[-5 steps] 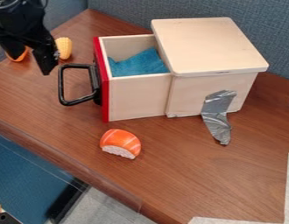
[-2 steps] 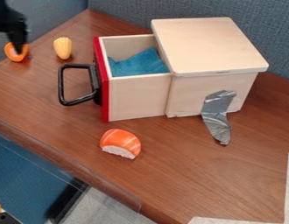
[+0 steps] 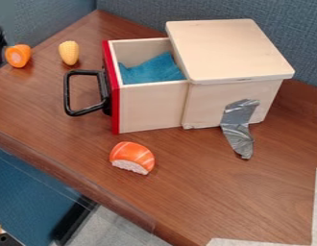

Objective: Put the toy into the drawer

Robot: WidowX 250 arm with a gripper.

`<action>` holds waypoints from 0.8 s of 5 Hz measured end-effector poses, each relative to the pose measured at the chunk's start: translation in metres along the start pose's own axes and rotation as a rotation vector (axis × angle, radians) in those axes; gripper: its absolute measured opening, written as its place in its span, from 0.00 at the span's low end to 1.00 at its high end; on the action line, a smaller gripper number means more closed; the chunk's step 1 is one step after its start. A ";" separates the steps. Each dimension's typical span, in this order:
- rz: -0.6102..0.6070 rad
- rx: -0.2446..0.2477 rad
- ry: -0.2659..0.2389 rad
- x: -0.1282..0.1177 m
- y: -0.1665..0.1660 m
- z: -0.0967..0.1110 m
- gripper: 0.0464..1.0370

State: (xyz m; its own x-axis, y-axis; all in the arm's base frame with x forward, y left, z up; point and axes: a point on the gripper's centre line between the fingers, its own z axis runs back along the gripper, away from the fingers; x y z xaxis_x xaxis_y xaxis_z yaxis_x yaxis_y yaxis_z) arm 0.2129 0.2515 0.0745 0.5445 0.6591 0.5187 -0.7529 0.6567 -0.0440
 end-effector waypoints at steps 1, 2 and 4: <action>0.069 0.047 -0.029 -0.007 0.009 -0.011 0.96; 0.118 0.085 -0.002 -0.014 0.016 -0.022 0.96; 0.140 0.142 0.009 -0.005 0.025 -0.034 0.96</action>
State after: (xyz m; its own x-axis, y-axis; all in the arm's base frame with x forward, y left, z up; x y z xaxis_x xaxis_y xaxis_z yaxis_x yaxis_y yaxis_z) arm 0.2039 0.2768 0.0417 0.4334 0.7441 0.5085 -0.8659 0.5002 0.0059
